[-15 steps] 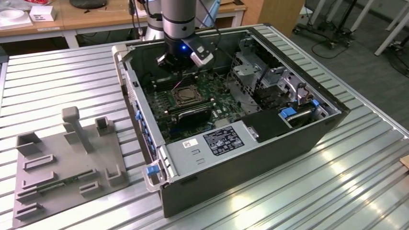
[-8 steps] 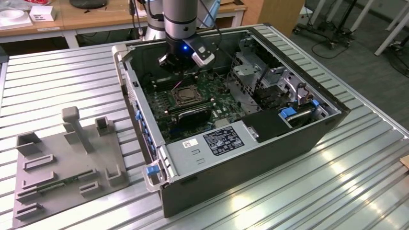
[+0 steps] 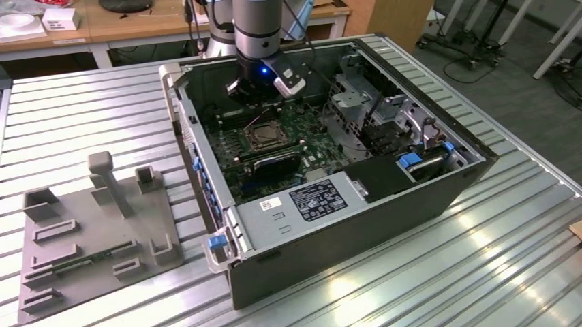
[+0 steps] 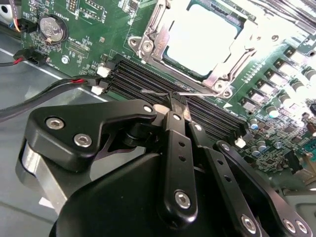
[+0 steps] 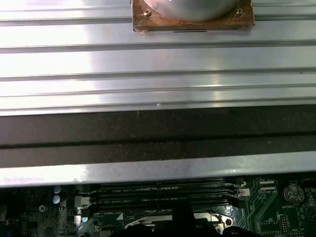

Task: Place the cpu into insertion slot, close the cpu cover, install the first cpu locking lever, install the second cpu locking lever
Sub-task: 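Install the first cpu locking lever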

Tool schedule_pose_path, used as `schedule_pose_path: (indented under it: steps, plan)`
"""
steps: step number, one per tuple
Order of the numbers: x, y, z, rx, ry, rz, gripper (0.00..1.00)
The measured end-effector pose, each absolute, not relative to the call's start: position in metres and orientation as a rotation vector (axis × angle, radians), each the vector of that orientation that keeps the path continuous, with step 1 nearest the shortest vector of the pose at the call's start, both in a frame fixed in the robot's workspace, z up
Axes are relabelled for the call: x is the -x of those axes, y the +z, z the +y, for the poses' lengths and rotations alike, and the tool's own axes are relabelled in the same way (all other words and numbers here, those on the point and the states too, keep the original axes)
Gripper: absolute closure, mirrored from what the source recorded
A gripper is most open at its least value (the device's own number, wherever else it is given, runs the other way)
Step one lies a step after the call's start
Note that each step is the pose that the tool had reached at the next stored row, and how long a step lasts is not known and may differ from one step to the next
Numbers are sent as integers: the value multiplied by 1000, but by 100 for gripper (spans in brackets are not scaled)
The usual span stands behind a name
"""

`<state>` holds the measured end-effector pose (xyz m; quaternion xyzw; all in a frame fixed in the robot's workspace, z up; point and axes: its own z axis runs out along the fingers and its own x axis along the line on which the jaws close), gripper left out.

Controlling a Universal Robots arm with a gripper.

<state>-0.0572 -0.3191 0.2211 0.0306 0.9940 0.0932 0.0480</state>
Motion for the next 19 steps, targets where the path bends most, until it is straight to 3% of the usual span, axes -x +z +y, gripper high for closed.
schedule_pose_path:
  steps: [19]
  plan:
    - [55, 218, -319, -93, 284, 3031, 89]
